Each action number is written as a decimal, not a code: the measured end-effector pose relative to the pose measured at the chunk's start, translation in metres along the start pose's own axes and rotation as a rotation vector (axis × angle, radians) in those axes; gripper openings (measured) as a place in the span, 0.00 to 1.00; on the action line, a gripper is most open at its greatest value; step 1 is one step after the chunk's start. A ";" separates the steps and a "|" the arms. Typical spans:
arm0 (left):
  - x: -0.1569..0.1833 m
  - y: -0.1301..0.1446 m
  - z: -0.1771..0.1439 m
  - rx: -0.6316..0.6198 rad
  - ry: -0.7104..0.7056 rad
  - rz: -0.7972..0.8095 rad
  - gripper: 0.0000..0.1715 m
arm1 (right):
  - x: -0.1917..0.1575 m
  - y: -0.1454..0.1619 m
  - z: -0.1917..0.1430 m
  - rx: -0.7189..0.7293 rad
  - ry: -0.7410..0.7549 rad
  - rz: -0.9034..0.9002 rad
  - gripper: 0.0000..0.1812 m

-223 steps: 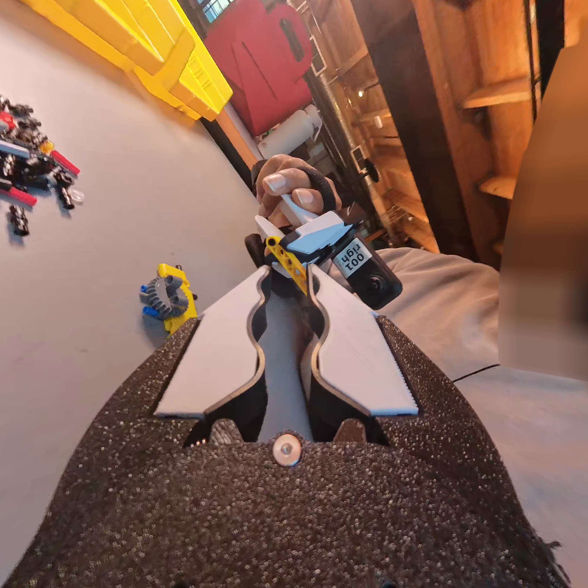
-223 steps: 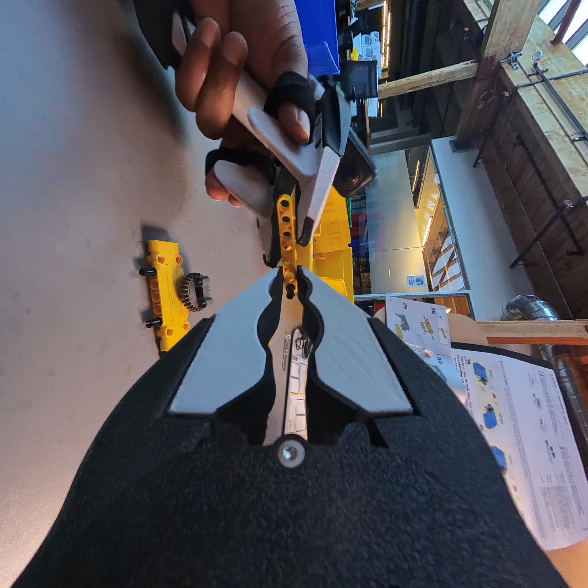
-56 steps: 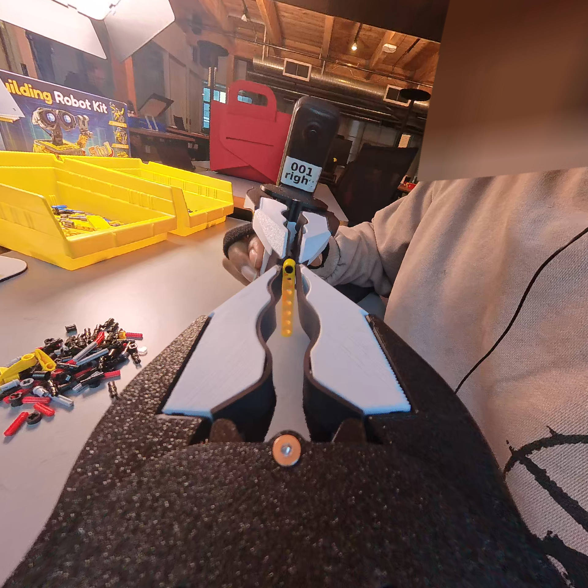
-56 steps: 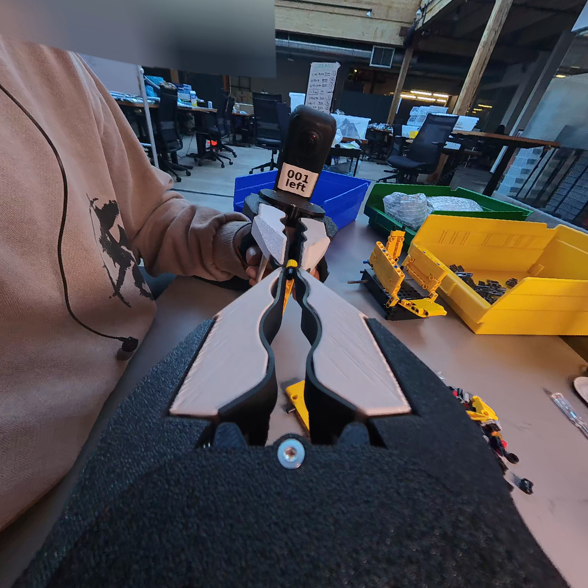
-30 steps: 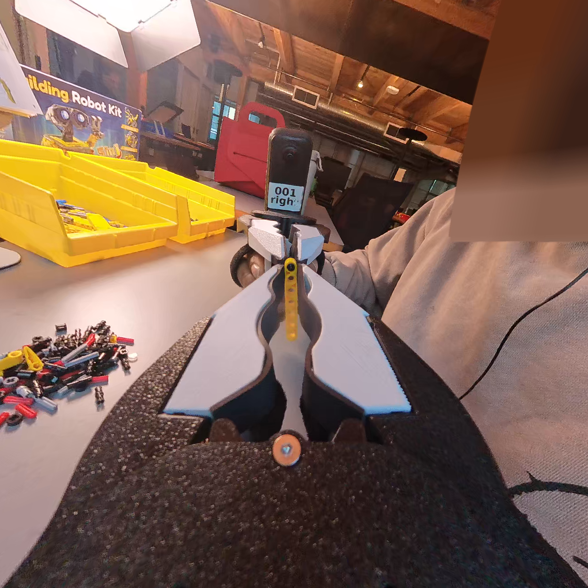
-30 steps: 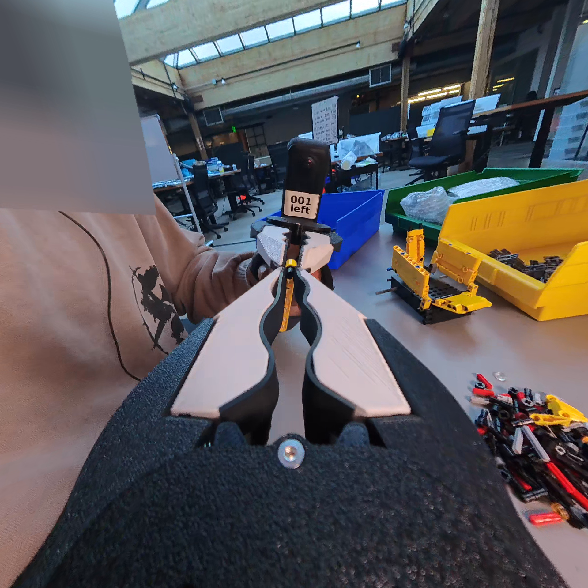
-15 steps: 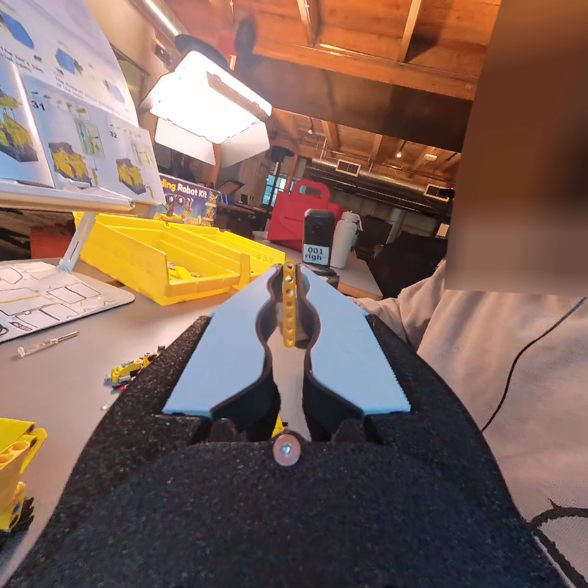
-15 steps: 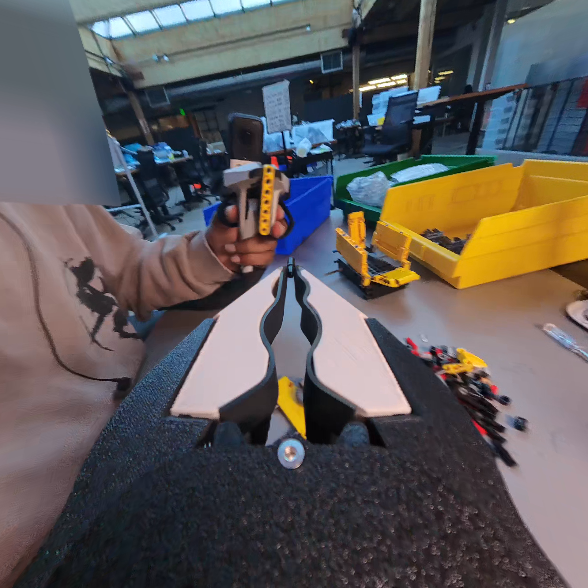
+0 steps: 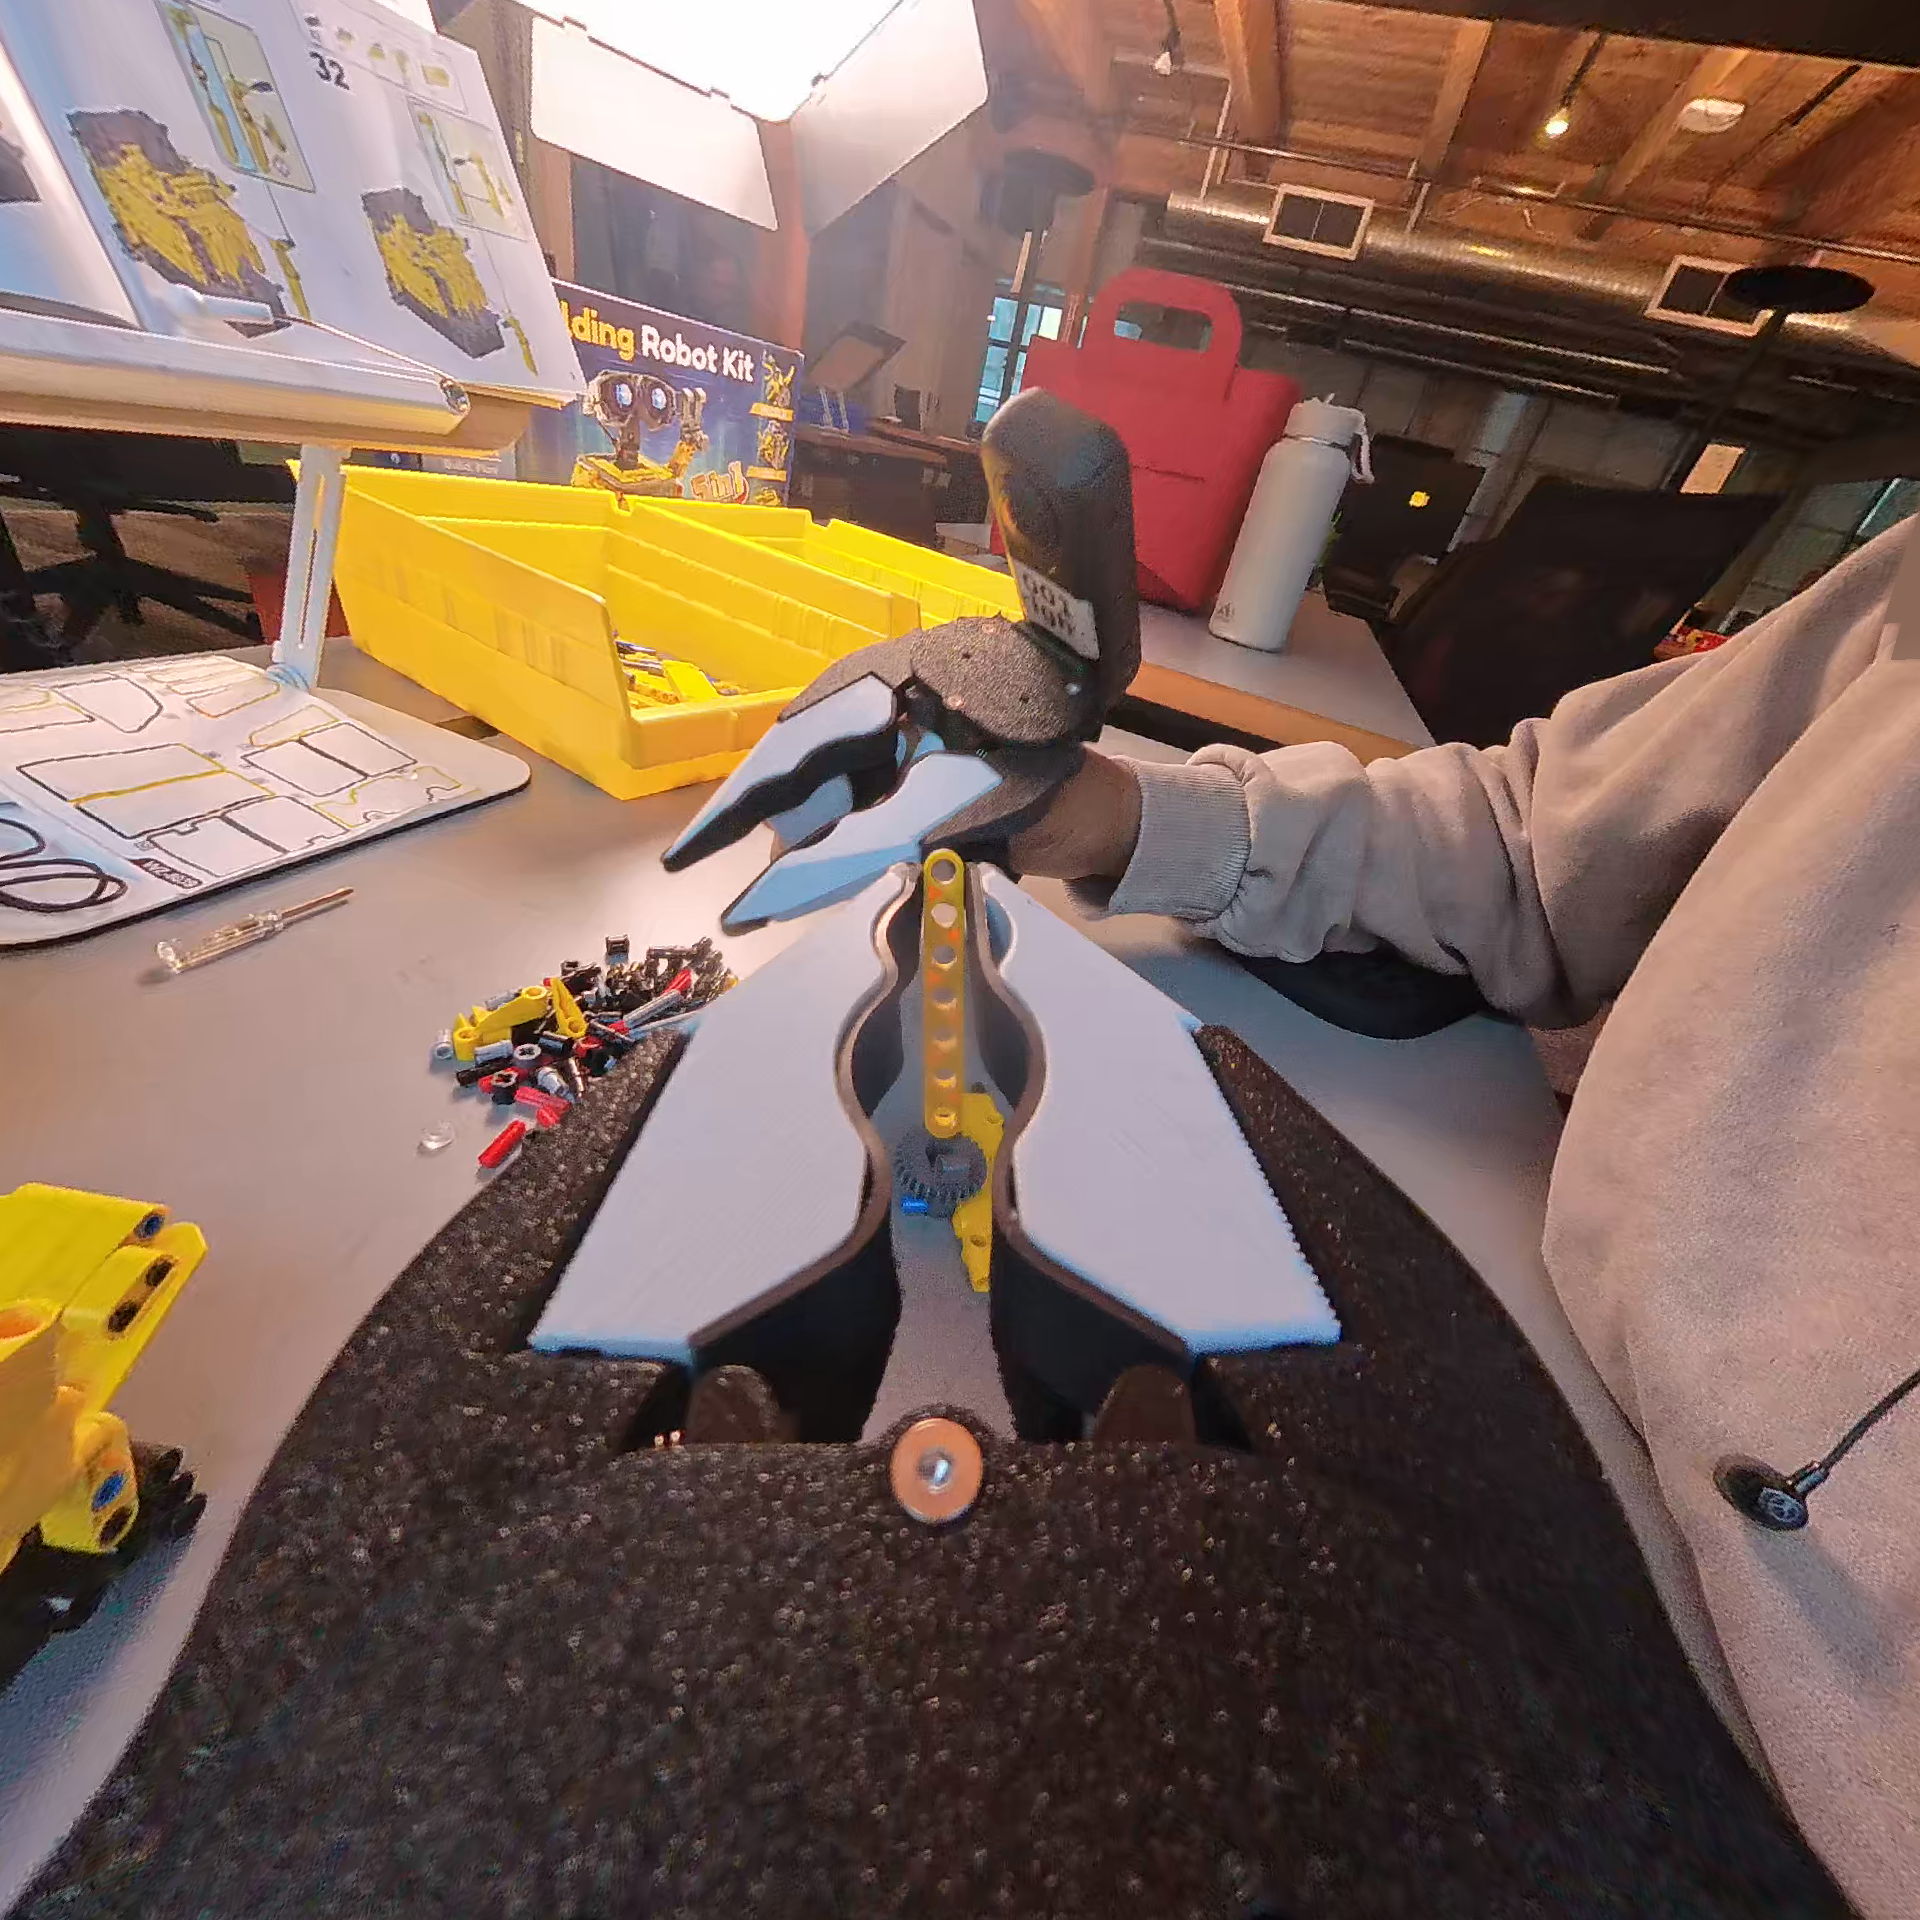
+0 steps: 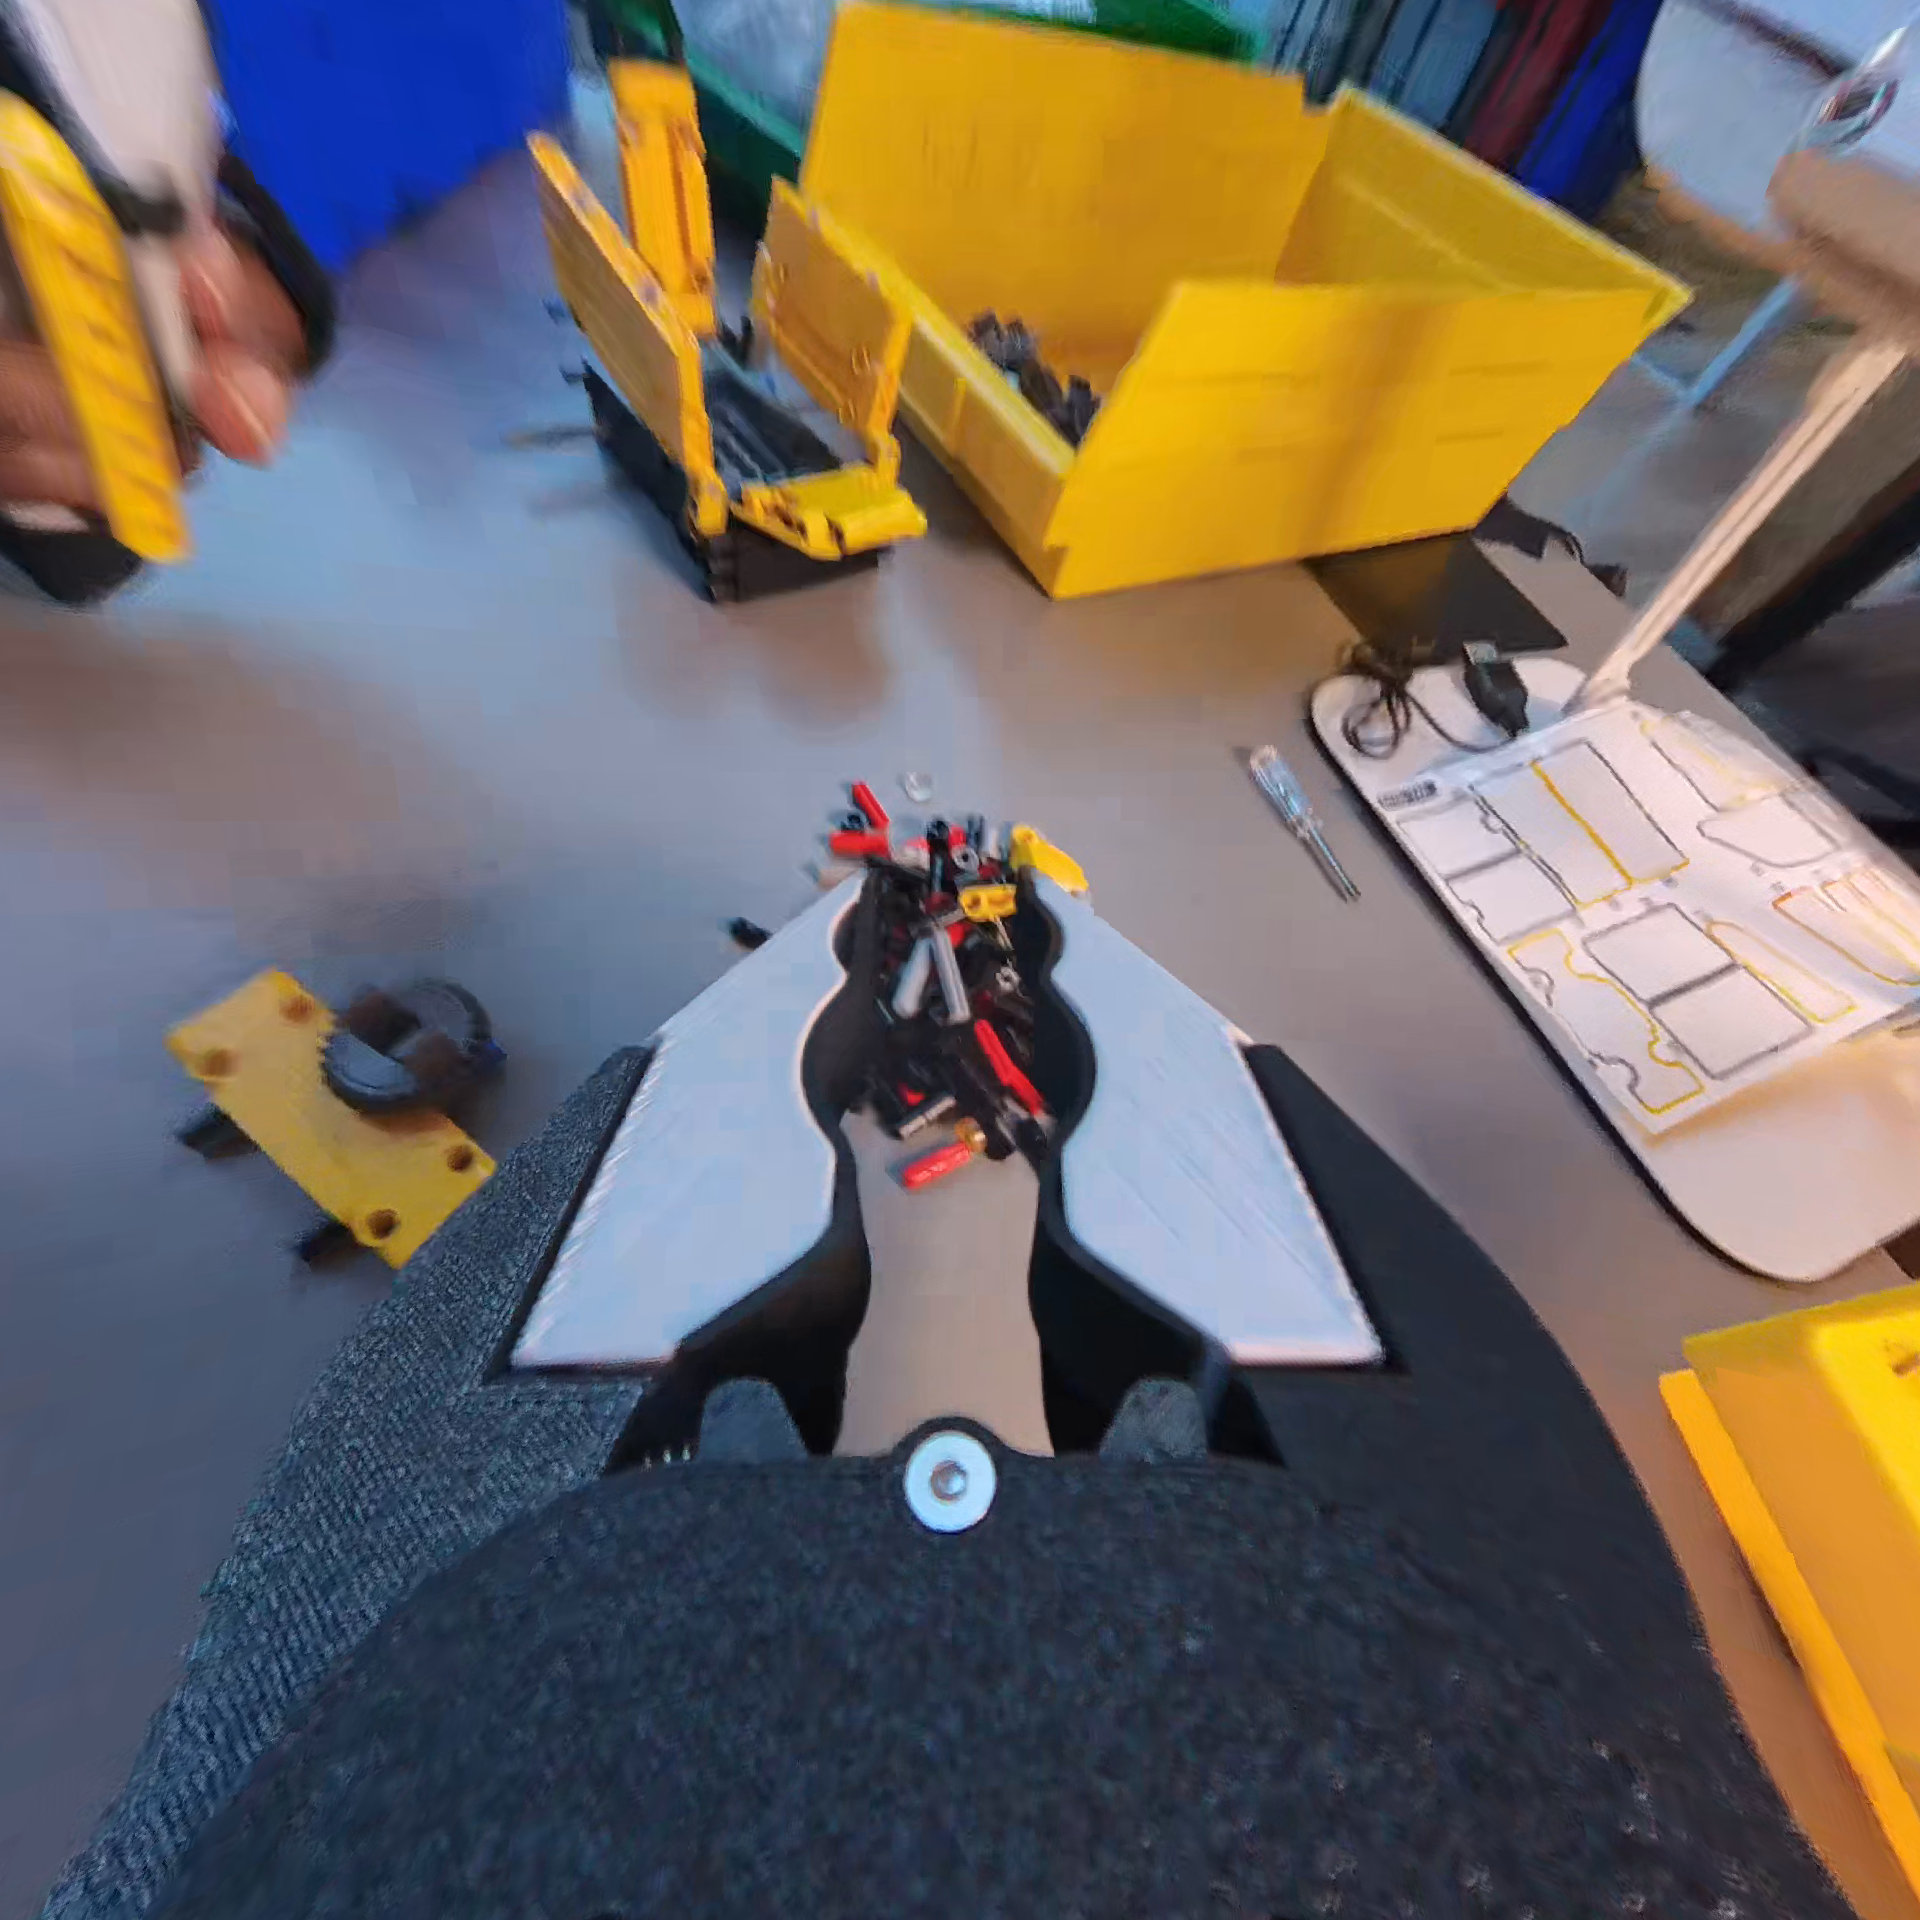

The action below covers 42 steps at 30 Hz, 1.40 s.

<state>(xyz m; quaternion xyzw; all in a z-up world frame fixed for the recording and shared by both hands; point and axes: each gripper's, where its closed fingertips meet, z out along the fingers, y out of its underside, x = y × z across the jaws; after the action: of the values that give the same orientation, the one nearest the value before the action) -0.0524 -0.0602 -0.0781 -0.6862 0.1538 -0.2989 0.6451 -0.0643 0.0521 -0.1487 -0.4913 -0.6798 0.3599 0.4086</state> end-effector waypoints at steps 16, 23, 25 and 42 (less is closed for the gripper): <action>0.023 -0.034 -0.005 0.279 0.267 -0.311 0.04 | -0.120 -0.092 -0.032 0.302 -0.491 0.204 0.04; -0.005 0.002 -0.001 0.023 0.027 -0.133 0.06 | -0.057 -0.067 -0.055 0.177 -0.274 0.067 0.04; -0.008 0.009 0.002 -0.025 -0.006 -0.102 0.10 | 0.005 -0.051 -0.067 0.096 -0.032 0.012 0.03; -0.007 0.061 0.015 -0.338 -0.049 -0.049 0.23 | 0.157 0.025 -0.134 -0.056 0.430 0.116 0.18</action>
<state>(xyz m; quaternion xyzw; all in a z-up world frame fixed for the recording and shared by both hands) -0.0382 -0.0518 -0.1391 -0.7954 0.1694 -0.2676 0.5167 0.0379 0.2213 -0.0850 -0.6061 -0.5573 0.2508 0.5091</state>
